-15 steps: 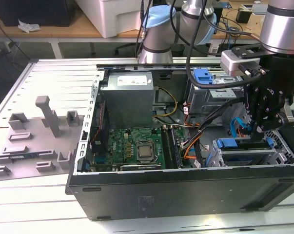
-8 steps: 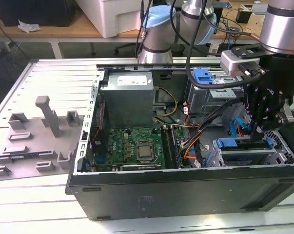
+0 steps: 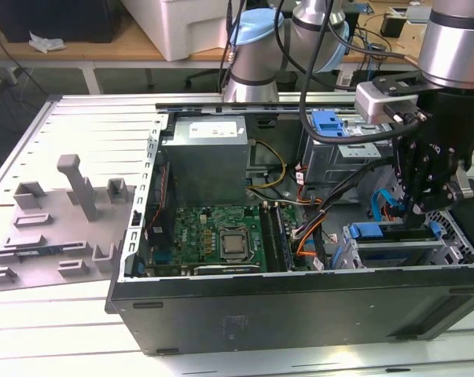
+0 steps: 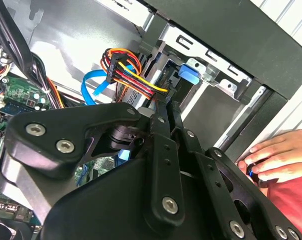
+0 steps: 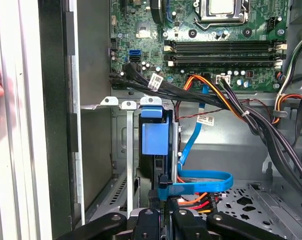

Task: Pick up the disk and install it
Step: 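Insert the first disk wire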

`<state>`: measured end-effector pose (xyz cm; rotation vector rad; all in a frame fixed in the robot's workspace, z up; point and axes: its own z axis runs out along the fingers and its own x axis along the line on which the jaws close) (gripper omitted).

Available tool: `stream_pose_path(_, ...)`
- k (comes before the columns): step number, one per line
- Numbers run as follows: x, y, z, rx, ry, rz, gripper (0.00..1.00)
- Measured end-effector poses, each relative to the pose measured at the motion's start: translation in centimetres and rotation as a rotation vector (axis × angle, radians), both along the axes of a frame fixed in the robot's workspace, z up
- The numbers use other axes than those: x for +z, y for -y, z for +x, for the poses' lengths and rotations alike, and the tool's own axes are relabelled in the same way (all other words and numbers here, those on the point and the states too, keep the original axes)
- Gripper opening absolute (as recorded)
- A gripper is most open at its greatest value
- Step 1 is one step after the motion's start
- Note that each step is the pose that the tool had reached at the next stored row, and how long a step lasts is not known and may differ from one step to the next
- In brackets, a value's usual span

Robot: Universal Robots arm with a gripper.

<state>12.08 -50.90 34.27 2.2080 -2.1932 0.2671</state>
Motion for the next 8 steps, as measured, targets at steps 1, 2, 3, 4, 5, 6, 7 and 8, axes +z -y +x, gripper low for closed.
stream_pose_path(1, -0.01, 0.00, 0.00, 0.000, -0.0001, 0.0000, 0.16)
stream_pose_path(2, -0.03, 0.00, 0.00, 0.000, 0.0000, 0.0000, 0.16)
stream_pose_path(3, -0.05, 0.00, 0.00, 0.000, 0.0000, -0.0001, 0.16)
stream_pose_path(4, -0.06, 0.00, 0.00, 0.000, 0.0000, 0.0000, 0.16)
stream_pose_path(5, -0.09, 0.00, 0.01, 0.000, -0.0001, -0.0001, 0.16)
stream_pose_path(6, -0.11, 0.00, 0.02, 0.000, 0.0000, 0.0000, 0.16)
stream_pose_path(7, -0.13, 0.00, 0.03, 0.000, 0.0000, 0.0000, 0.16)
stream_pose_path(8, -0.15, 0.00, 0.04, 0.000, -0.0001, 0.0000, 0.16)
